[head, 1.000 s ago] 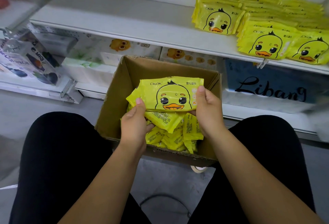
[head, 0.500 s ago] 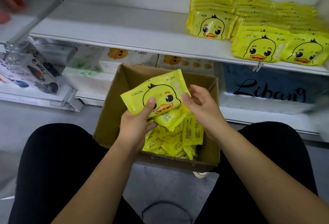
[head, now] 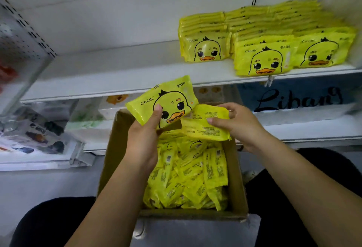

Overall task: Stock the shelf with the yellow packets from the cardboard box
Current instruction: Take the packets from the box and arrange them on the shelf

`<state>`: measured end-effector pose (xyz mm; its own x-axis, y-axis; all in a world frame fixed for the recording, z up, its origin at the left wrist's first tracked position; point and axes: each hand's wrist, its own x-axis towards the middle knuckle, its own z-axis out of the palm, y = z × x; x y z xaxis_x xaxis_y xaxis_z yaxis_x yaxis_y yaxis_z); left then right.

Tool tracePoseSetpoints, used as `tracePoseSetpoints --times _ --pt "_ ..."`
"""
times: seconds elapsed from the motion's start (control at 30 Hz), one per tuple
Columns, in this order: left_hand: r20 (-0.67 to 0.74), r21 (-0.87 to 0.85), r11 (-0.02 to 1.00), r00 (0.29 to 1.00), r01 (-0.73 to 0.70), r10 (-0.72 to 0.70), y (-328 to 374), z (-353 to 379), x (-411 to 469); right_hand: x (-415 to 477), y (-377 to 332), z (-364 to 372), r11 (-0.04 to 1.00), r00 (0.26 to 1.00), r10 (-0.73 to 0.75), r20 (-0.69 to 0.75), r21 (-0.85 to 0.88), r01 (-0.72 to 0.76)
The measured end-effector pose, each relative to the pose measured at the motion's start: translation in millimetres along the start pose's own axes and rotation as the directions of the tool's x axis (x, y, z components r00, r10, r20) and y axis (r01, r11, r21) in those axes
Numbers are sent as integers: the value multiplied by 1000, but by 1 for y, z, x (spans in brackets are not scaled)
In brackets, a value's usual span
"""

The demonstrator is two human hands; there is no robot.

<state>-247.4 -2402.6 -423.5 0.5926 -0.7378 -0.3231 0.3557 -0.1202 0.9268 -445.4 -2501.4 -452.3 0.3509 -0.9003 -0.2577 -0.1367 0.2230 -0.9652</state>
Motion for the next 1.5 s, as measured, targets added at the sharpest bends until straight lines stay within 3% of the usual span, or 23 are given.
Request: tracePoseSetpoints --times 0.1,0.33,0.43,0.63,0.8,1.0,1.13,1.2,1.33,1.5 --pt "1 56 997 999 -44 44 13 22 23 5 -9 -18 986 995 -93 -40 -143 87" --pt "106 248 951 981 -183 161 42 88 82 18 -15 -52 967 975 -180 -130 -204 151" --pt "156 343 910 969 -233 190 43 116 105 25 -13 -65 931 978 -191 -87 -333 152" --pt "238 394 850 932 -349 272 31 152 143 45 -14 -76 942 985 -172 -10 -293 161" --pt "257 501 753 904 -428 342 13 154 175 61 -11 -73 942 986 -168 14 -294 165" --pt "201 732 557 905 -393 375 15 161 213 81 -14 -68 926 983 -185 5 -334 177" --pt "171 818 455 904 -352 392 16 167 216 89 -15 -67 962 982 -179 -61 -220 162" --pt "97 814 490 905 -311 415 11 162 206 90 -15 -65 980 984 -158 -87 -139 145" --pt "9 668 678 914 -307 405 -2 131 166 90 -16 -57 994 988 -102 -118 -37 99" --pt "-17 539 833 987 -127 161 -19 78 88 85 -10 -35 997 989 21 -148 70 -11"
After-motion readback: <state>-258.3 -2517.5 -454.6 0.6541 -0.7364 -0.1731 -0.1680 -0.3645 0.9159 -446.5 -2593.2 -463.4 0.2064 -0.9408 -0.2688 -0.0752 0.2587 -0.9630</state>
